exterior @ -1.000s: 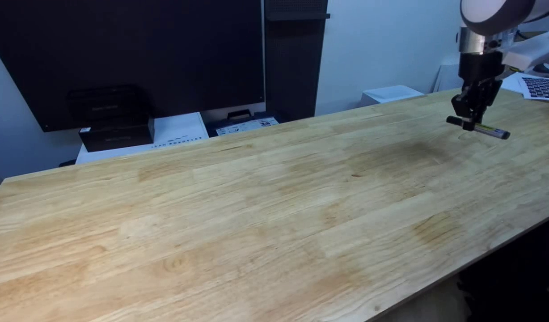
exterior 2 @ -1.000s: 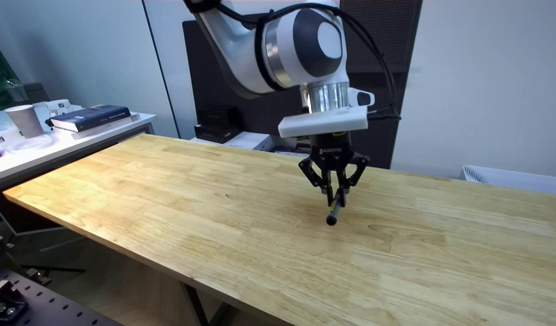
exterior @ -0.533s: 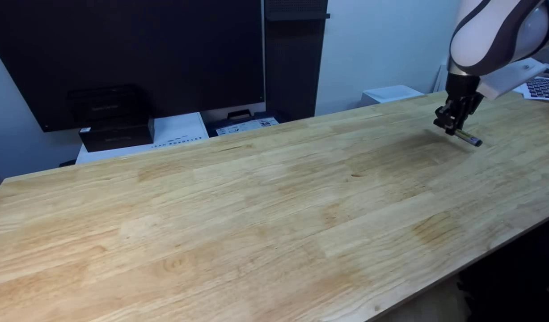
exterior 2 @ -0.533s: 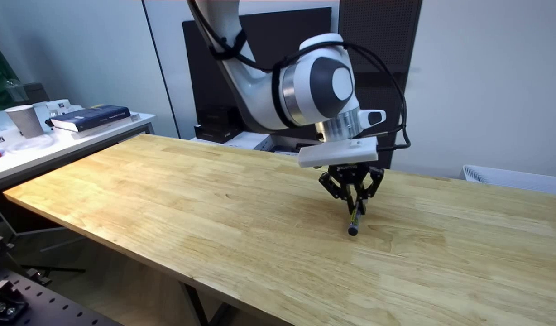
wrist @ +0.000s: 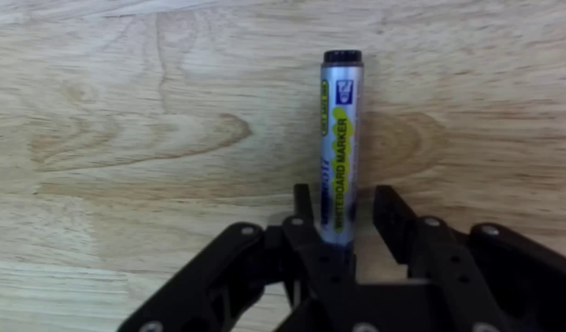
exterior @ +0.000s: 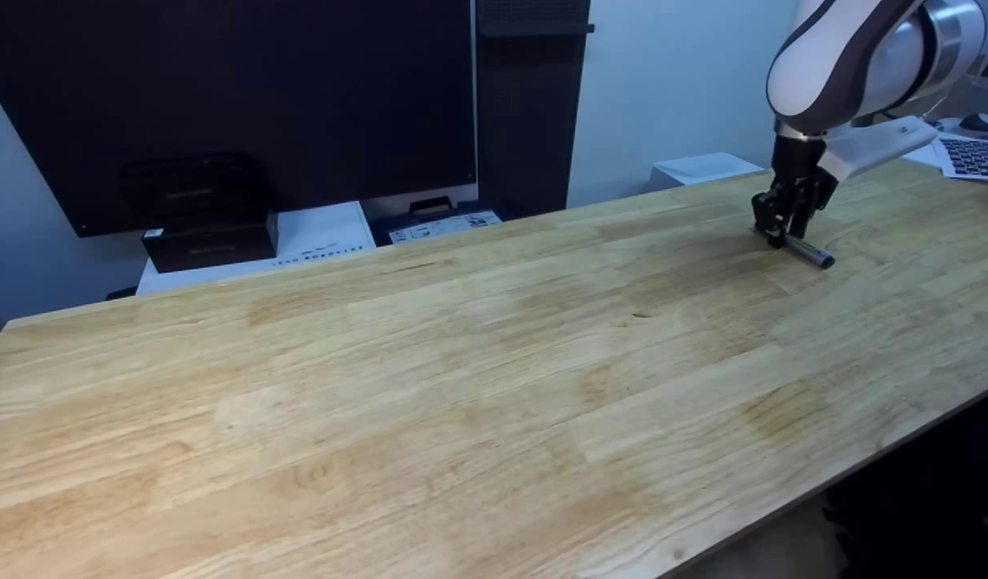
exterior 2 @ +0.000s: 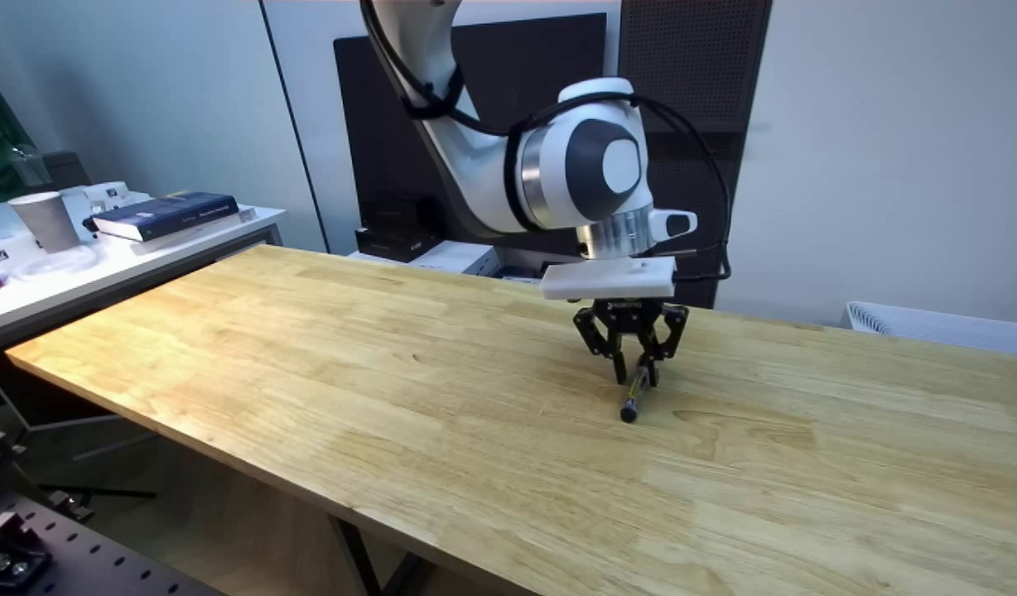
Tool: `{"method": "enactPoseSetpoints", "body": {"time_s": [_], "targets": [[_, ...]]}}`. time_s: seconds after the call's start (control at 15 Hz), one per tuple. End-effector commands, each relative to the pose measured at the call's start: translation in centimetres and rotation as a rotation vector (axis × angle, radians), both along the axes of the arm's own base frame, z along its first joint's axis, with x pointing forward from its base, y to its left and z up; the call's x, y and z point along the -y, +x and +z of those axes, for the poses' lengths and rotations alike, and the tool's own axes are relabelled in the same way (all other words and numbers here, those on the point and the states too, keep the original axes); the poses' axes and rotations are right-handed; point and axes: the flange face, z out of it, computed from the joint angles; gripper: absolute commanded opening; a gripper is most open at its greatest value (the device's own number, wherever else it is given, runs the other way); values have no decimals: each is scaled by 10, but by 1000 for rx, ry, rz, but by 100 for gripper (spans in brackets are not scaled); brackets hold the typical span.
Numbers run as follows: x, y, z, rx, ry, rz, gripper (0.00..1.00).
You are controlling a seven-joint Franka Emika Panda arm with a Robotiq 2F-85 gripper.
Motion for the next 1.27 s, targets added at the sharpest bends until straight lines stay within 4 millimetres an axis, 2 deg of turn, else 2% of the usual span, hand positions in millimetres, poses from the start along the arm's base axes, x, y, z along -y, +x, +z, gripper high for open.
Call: {"method": "enactPoseSetpoints", "body": {"time_s": [0.0,0.27,0.67,0.93,1.0,1.2], "targets": [[4,3,6,2,55,-11,73],[-6,7,23,16,85,-11,99],[-45,17,85,25,129,0,100],[-90,10,120,-86,234,3,100],[-70,22,100,-44,182,4,100],[-91,18,118,-80,219,11,100]]}}
